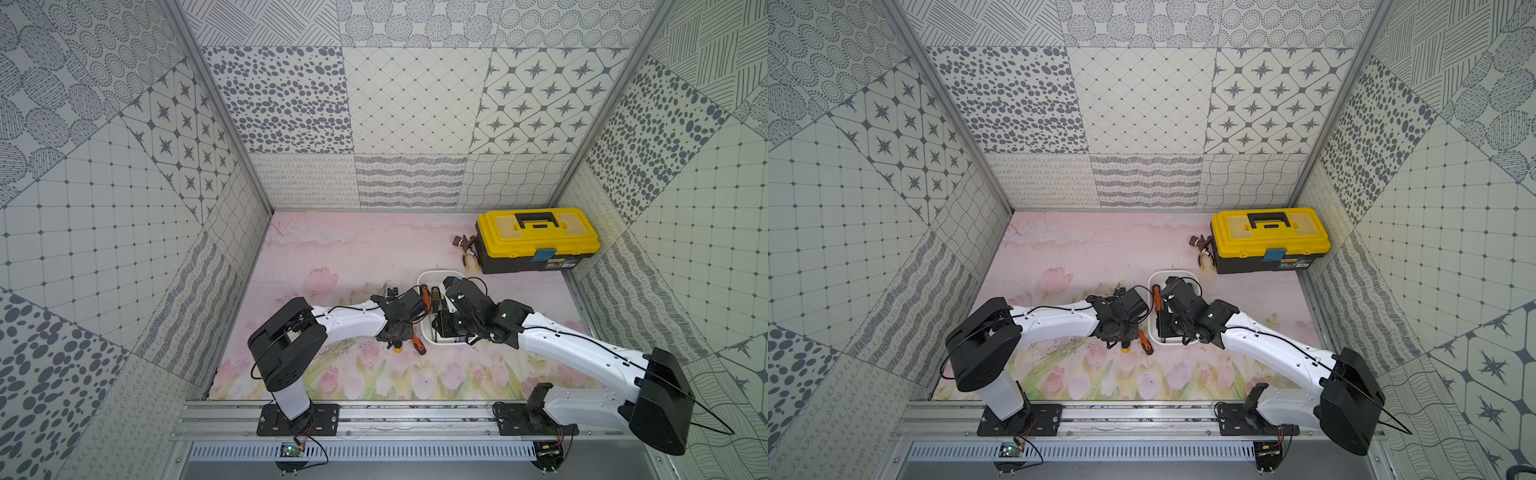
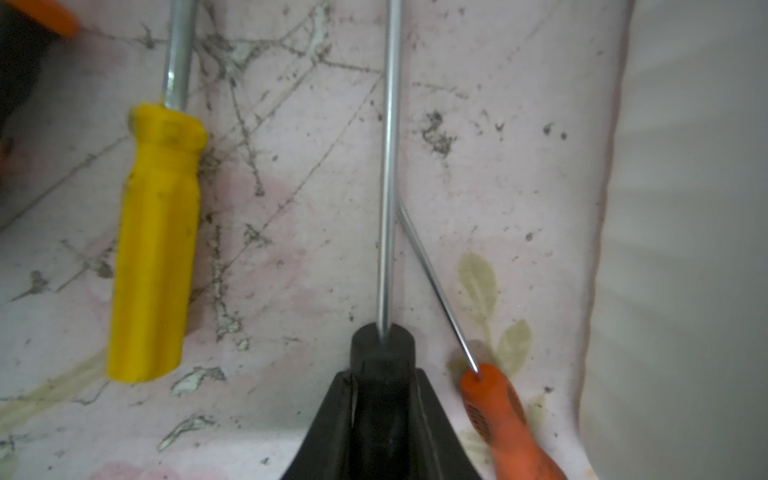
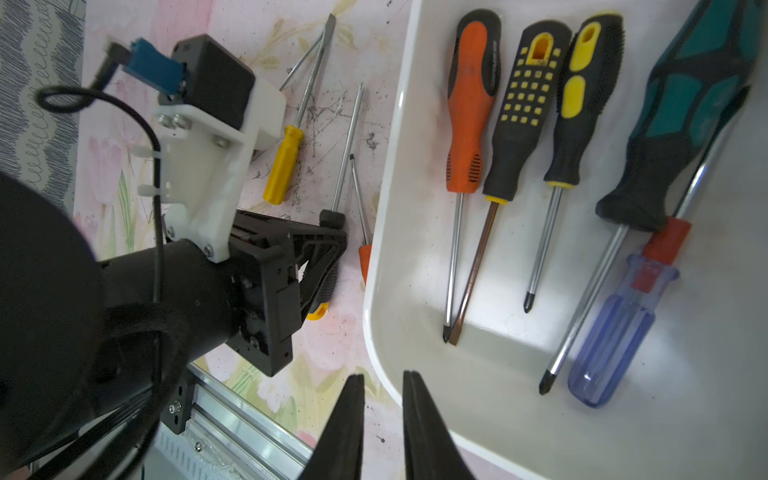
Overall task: Put the screwdriver on the desktop into the storage box
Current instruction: Pick up the screwdriver from the center of the board.
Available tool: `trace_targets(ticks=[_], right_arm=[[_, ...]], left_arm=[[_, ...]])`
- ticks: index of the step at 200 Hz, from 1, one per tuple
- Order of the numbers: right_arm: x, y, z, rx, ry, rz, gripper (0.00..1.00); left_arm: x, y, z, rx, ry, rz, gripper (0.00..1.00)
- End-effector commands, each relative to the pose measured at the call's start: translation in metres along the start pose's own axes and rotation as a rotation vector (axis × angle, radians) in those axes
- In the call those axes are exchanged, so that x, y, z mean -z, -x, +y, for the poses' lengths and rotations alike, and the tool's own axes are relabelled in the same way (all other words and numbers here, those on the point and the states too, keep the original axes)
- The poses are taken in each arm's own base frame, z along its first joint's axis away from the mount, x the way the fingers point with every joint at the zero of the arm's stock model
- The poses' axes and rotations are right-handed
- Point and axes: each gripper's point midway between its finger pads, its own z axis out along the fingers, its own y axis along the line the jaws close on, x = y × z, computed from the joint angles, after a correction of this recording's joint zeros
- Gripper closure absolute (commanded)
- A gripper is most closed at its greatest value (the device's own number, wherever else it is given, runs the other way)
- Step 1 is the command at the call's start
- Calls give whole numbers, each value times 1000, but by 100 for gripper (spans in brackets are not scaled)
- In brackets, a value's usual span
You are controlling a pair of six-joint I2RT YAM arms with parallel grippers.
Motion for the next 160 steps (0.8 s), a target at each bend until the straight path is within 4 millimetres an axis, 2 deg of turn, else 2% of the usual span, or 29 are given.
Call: trace_targets(ticks=[1, 15, 30, 39, 54, 75, 93, 125, 160], right_arm=[[6, 11, 23, -1, 95, -35, 77], [11, 13, 33, -1, 152, -48, 77], [20, 17, 45, 6, 222, -69, 72], [27, 17, 54, 13, 279, -81, 65], [42, 18, 71, 19, 408, -114, 46], [67, 18, 91, 39, 572, -150, 27], [84, 15, 102, 52, 678, -172, 18], [100, 18, 105, 43, 763, -214, 15], [90, 15, 99, 26, 744, -198, 17]], left_arm=[[21, 1, 28, -11, 95, -36, 100], [46, 13, 20, 18, 17, -97, 100], [79, 24, 6, 67, -136, -158, 100], [100, 30, -10, 103, -292, -187, 100], [143, 40, -38, 158, -608, -229, 100], [197, 46, -57, 191, -945, -264, 100], [231, 43, -68, 167, -1135, -263, 100], [269, 37, -81, 160, -1377, -241, 100], [292, 39, -76, 178, -1491, -295, 100]])
